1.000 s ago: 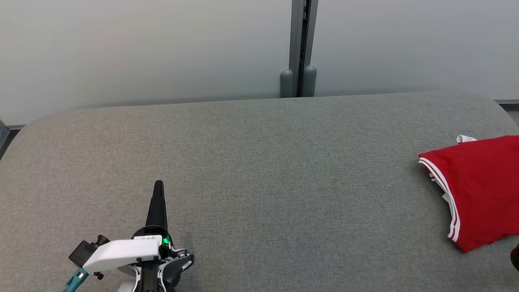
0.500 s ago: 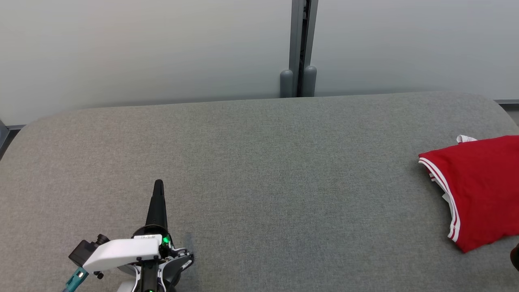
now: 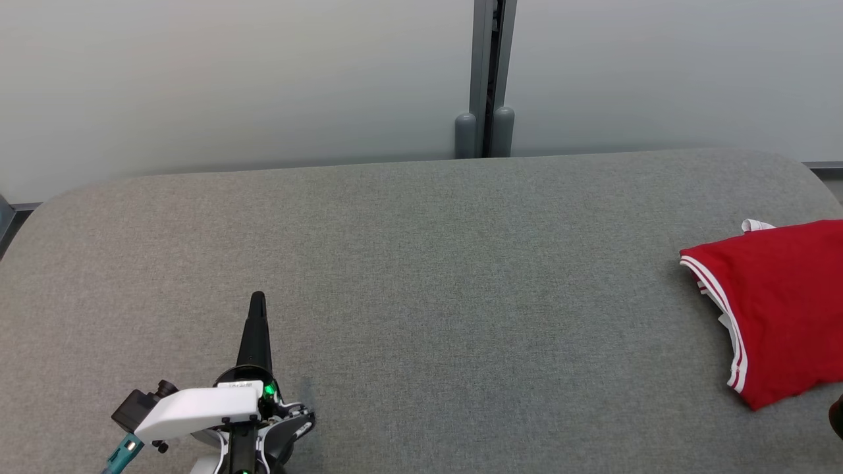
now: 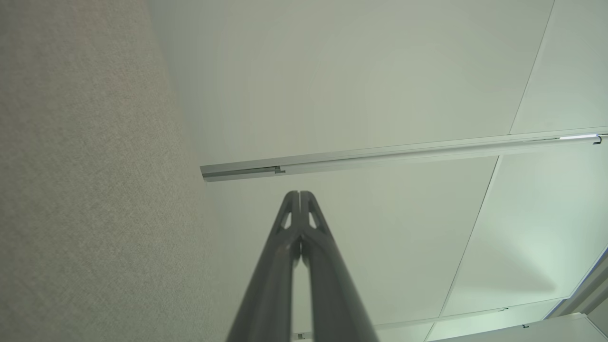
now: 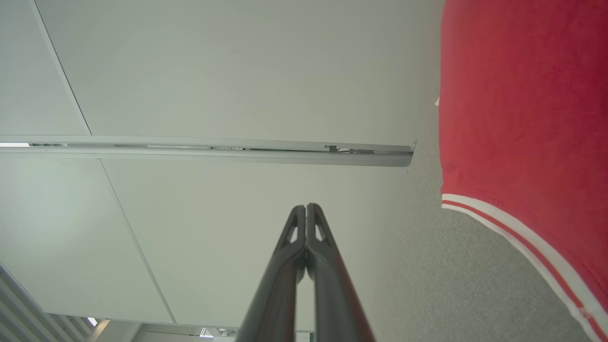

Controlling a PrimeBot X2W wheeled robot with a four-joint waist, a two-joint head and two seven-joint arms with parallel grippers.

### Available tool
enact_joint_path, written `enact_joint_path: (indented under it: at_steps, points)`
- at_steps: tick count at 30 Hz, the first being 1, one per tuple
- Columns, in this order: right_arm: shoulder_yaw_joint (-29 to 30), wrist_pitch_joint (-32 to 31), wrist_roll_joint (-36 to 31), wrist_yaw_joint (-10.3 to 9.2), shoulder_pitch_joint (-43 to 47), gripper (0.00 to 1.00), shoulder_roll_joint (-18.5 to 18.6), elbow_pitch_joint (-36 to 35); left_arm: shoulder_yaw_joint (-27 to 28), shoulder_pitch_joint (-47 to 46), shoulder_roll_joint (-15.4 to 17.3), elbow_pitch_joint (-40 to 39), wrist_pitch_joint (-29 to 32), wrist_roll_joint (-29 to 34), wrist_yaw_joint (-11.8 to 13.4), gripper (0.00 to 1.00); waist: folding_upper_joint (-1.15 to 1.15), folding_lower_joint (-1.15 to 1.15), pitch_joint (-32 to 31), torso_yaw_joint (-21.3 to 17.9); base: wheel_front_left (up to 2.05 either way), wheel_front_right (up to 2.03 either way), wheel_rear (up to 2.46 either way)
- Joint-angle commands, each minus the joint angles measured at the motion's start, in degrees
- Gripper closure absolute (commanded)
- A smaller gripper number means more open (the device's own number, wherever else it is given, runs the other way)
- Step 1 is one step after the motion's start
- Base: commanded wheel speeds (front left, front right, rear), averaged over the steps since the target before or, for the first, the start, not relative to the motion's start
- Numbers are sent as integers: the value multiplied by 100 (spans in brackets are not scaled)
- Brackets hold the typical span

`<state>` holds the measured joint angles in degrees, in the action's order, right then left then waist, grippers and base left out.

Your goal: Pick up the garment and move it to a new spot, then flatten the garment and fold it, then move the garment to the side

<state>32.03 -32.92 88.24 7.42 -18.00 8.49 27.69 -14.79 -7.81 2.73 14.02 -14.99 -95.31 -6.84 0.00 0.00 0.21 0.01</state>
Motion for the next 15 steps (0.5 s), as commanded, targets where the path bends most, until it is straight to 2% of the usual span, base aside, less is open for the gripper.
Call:
enact_joint_path:
  at_steps: [1, 15]
  points:
    - [-9, 5, 27, 13, -2, 100, 44, 4, 2, -110, 13, 13, -7, 12, -29, 100, 0, 0, 0, 0, 0, 0, 0]
    - [-17, 17, 40, 13, 5, 100, 50, 4, 2, -110, 13, 13, -7, 12, -29, 100, 0, 0, 0, 0, 0, 0, 0]
